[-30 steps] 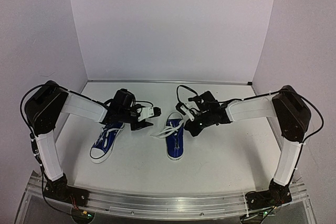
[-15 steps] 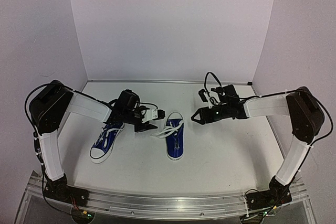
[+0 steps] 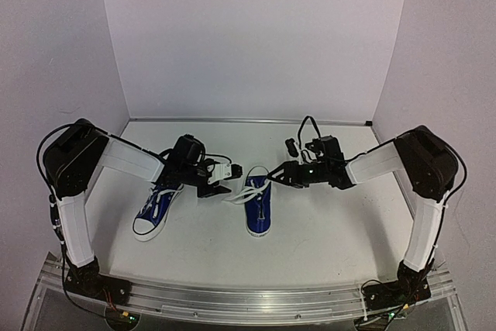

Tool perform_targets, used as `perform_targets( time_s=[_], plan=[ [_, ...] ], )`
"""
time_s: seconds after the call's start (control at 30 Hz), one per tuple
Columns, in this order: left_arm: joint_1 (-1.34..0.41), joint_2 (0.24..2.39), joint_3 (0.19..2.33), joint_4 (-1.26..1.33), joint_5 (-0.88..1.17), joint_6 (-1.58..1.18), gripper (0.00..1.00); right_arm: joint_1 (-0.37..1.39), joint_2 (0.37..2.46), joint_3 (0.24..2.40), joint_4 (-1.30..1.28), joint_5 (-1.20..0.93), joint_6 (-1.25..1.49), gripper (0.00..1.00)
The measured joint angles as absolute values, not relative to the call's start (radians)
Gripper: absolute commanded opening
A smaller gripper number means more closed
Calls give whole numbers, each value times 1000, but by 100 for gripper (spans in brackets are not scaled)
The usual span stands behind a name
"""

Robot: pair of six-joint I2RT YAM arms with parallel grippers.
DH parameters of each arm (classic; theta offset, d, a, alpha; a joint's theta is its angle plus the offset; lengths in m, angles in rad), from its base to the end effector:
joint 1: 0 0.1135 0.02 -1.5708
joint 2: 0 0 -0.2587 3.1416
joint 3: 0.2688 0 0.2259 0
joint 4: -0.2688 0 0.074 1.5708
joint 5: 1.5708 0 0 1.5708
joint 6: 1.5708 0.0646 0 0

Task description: Tie the shoes

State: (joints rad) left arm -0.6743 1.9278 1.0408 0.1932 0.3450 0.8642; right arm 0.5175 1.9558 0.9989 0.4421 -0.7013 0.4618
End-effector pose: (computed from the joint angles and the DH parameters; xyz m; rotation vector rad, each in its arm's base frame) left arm 0.2974 -0.2656 0.1388 1.6778 1.4716 -0.2869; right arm 0.3262 0.2336 0.1491 -0.5249 2.1636 1.3001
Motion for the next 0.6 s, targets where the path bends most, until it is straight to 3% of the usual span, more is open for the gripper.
perform_targets(
  time_s=[0.4, 0.5, 0.6],
  plan=[
    [-674, 1928, 1036, 197, 345, 864, 49, 517, 2026, 1000, 595, -821, 546, 34],
    [-674, 1928, 1036, 201, 345, 864, 49, 517, 2041, 1001, 613, -840, 559, 36],
    [-674, 1928, 1036, 201, 345, 864, 49, 517, 2050, 1001, 617, -850, 571, 47]
  ],
)
